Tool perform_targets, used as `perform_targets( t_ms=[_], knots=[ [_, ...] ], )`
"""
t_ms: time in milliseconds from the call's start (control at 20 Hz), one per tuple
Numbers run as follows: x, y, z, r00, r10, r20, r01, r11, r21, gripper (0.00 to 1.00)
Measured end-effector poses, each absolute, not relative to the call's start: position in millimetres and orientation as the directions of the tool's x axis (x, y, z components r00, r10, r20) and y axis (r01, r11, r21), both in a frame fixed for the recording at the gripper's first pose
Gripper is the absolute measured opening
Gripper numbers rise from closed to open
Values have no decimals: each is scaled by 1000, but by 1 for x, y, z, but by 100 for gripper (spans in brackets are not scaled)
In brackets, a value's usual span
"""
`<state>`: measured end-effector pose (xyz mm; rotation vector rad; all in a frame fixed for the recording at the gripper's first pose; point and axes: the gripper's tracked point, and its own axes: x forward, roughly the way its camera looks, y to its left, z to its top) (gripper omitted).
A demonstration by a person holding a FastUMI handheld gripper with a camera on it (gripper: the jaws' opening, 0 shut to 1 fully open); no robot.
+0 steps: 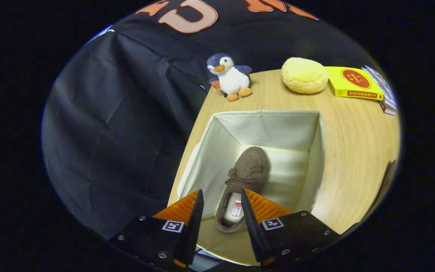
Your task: Open the storage box then place both shoes into the box .Put the left shoe in first, then the right shoe, with the right side of both shoes facing outward in a uniform manner.
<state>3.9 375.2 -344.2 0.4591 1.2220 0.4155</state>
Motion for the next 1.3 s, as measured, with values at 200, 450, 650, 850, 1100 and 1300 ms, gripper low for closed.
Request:
perform_targets(
  t_ms=[200,450,650,850,1100,1300],
  knots=[
    [1,316,-327,372,492,-787,-75,861,503,88],
    [-19,229,-319,446,447,-775,-50,877,478,96],
    [-38,153,-335,477,355,-804,3,914,405,97],
    [-57,79,-359,473,243,-847,85,944,319,97],
    [-78,4,-387,459,128,-879,167,959,227,97],
    [-98,-40,-412,426,57,-903,191,970,151,97]
  ],
)
